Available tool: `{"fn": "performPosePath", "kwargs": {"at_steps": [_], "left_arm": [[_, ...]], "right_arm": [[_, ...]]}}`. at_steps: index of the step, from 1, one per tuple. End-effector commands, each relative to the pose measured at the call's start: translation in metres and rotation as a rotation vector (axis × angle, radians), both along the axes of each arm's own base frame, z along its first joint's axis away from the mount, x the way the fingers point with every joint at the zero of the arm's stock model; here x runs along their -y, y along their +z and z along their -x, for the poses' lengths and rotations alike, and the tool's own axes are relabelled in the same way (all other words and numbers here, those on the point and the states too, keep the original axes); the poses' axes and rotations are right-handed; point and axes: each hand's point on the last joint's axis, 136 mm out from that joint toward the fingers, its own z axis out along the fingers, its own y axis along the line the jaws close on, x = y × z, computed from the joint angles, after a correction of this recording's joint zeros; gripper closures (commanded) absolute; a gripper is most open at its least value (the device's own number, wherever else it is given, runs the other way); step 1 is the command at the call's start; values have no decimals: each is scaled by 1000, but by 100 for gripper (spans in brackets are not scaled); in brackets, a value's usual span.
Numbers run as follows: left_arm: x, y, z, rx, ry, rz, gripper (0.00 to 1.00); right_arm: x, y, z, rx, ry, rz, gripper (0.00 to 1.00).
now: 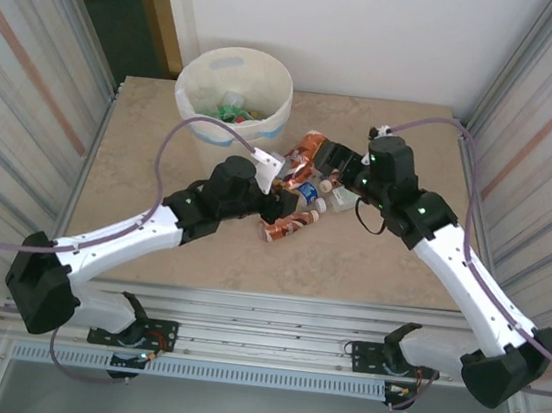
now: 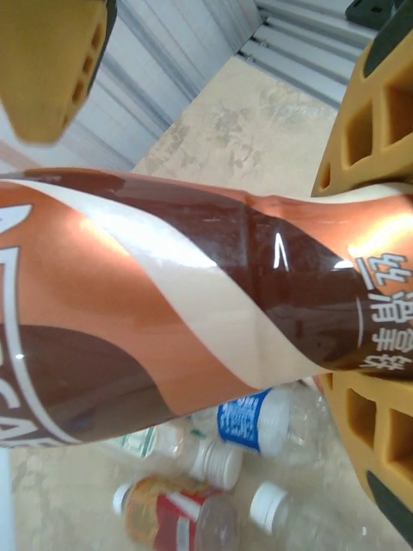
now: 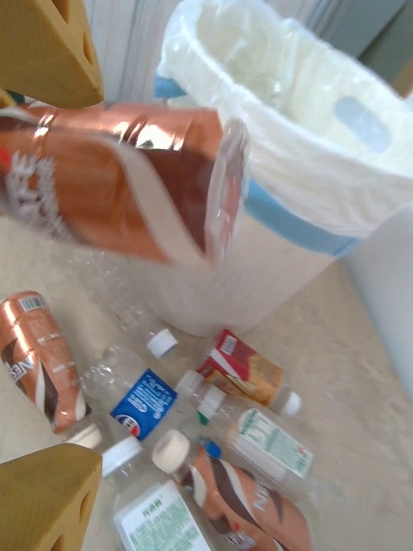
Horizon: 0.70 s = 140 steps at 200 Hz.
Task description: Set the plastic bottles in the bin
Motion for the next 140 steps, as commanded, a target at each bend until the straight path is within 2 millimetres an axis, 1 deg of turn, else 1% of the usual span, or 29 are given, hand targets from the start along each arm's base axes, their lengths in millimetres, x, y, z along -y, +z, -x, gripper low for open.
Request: {"fn": "performPosePath", "kwargs": {"at_steps": [1,19,25,29,44,68,86,111,140], "left_arm": [[-25,48,-12,103,79,-8,95],[-41,65,-23,125,130,-24,95],[-46,71,-27,133,144,-28,95],[-50,77,-30,140,151,-26,95],[-64,90,-41,157,189,-40,95],[-91,106,-66,166,270,-54,95],[-111,109,-87,137,326,-81,94],[-137,107,-114,93,395,-117,93],[-156,99,-139,43,443,-154,92]], "right_arm": [[26,22,11,92,-55,18,2],[39,29,19,135,-87,-4,2],[42,26,18,132,-101,-1,2],[47,33,24,156,-108,-13,2],[57,32,29,164,-143,-15,2],[69,25,32,151,-183,-17,2],[75,19,33,133,-204,-17,2],[78,12,33,110,-214,-12,2],[78,6,33,90,-212,-2,2]]}}
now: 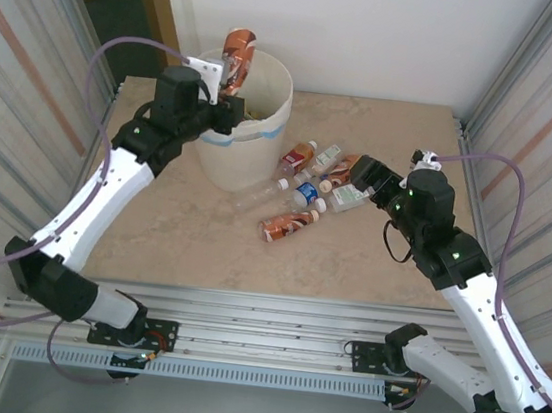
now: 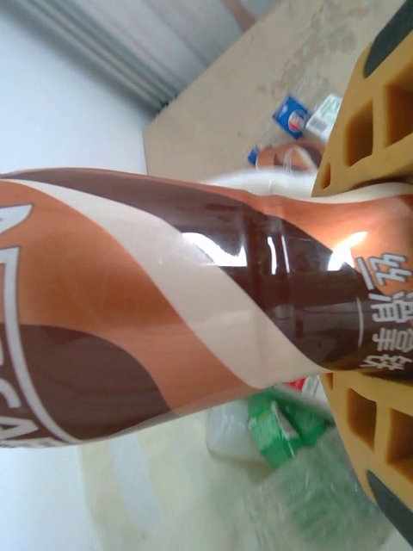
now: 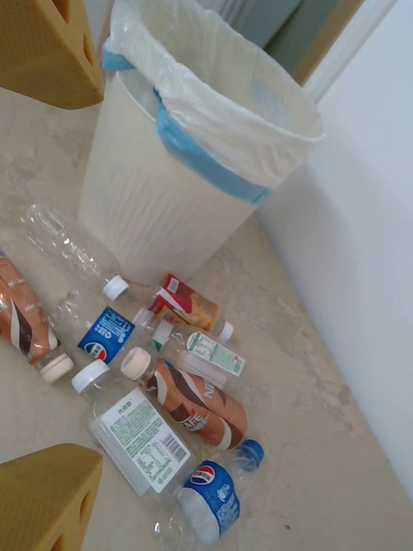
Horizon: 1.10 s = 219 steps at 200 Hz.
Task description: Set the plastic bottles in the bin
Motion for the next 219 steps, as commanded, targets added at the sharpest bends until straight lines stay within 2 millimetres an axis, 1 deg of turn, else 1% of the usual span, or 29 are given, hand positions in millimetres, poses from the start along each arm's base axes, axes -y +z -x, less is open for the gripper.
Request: {"fn": "performPosePath", "kwargs": {"at_steps": [1,36,68,87,99,104,122,146,161,163,168,198,219], "left_arm": [[-11,-11,-9,-67,10,-51,92],[-24,-23,-27,-112,55,-101,88],[-33,-39,-40,-157,96,-138,85],[-36,-46,-45,-176,112,-163,73],[-37,-49,-47,-184,115,-169,71],[-36,-49,-48,-185,117,-169,69],[-37,-48,-49,-182,120,-170,61],[-38,-42,-49,-169,126,-166,48],[-40,-37,-48,-158,132,-165,41],[-40,-37,-48,-157,131,-165,40],[-40,-35,-47,-152,134,-161,39],[-38,-23,-42,-129,118,-138,37],[-34,-9,-32,-93,90,-101,36]], "right_arm": [[7,-6,1,-22,-32,-3,2],[10,-12,1,-43,-40,8,2],[12,-19,-2,-65,-47,6,2],[13,-23,-4,-82,-54,6,2],[17,-27,-5,-106,-73,8,2],[19,-30,-6,-120,-82,8,2],[23,-41,-10,-166,-96,-2,2],[21,-51,-14,-208,-81,-13,2],[20,-51,-14,-210,-71,-16,2],[19,-57,-17,-230,-70,-7,2],[17,-60,-18,-239,-65,-3,2],[13,-68,-22,-268,-49,6,2],[10,-77,-22,-300,-41,18,2]]}}
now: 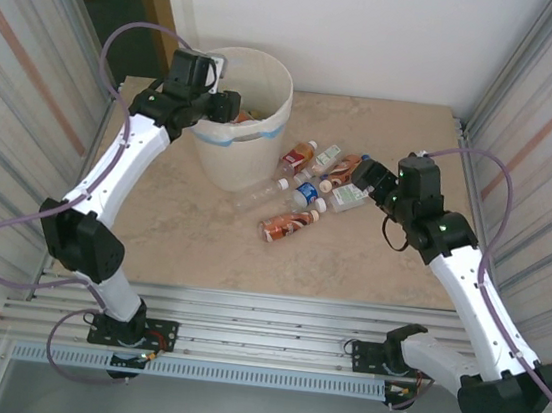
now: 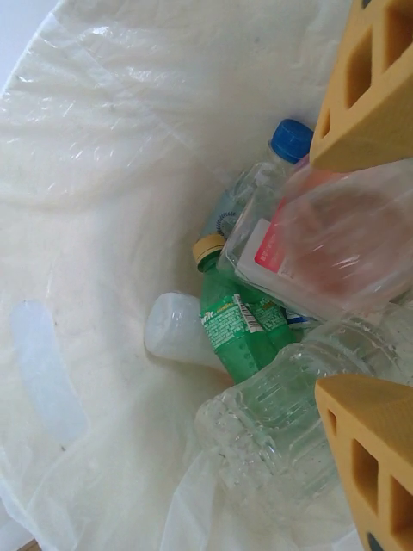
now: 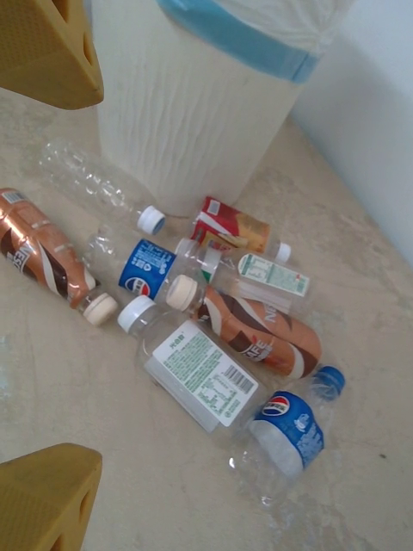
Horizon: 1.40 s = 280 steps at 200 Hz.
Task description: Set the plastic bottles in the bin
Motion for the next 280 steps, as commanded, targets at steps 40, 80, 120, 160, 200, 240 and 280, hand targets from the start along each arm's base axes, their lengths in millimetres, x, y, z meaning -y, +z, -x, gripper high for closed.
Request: {"fn": "performPosePath", "kwargs": {"at_steps": [40,80,120,160,200,240,280], "left_arm": [[13,74,48,200,-81,93,36],[47,74,94,260,-180,68,27],[97,46,142,281,-347,-14,1],[141,-20,175,219,-487,-41,1],[165,-108,193,-20,-547,-84,3],[174,-159,192,-146,-538,-223,12],[179,-188,179,-247,-519,-353,10]], "right_arm": [[6,-26,4,-105,-21,57,2],[18,-36,7,-149,-74,106,2],[28,-38,7,-175,-116,138,2],[36,-37,8,-178,-151,153,2],[55,-39,11,-206,-207,157,2],[69,-35,16,-202,-245,154,2],[77,-33,21,-193,-264,150,2]]}}
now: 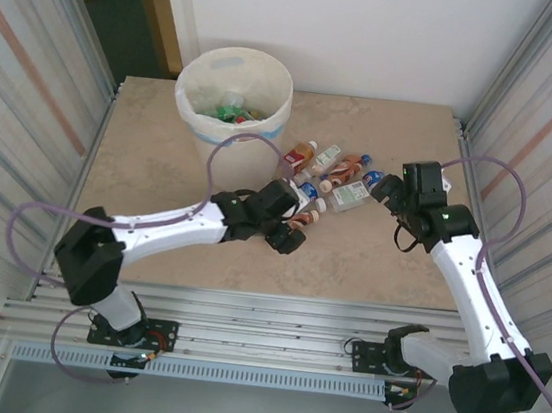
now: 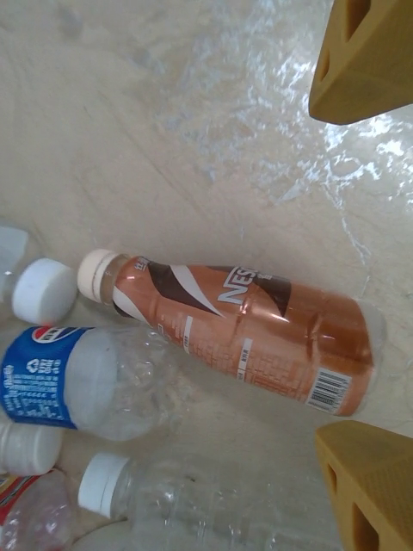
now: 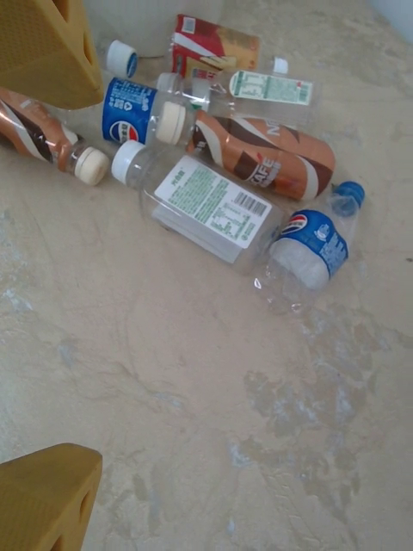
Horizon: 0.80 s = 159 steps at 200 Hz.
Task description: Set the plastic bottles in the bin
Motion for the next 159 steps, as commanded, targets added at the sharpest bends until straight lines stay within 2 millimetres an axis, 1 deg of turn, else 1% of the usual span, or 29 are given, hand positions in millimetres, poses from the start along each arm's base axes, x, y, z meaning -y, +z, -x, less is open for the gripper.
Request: {"fn": "performPosePath", "kwargs": {"at_steps": [1,30,60,95,121,159], "left_arm": [[0,3,-10,0,28,-60,10],[3,-12,-16,-31,32,-116,10],[-3,-27,-22,-68,61,-162,11],[-2,-41,-26,-104,66,-170,12],[-5,-51,-31,-117,76,-187,16],[-6,-62,-34,-132,69,-212,17]], "right_arm": [[9,12,5,26,-30,5,2],[12,10,7,21,-40,1,2],[14,6,6,14,-45,-4,2],[13,3,5,9,-45,-8,2],[12,2,5,11,-41,-15,2],[14,0,5,5,-46,-13,2]]}}
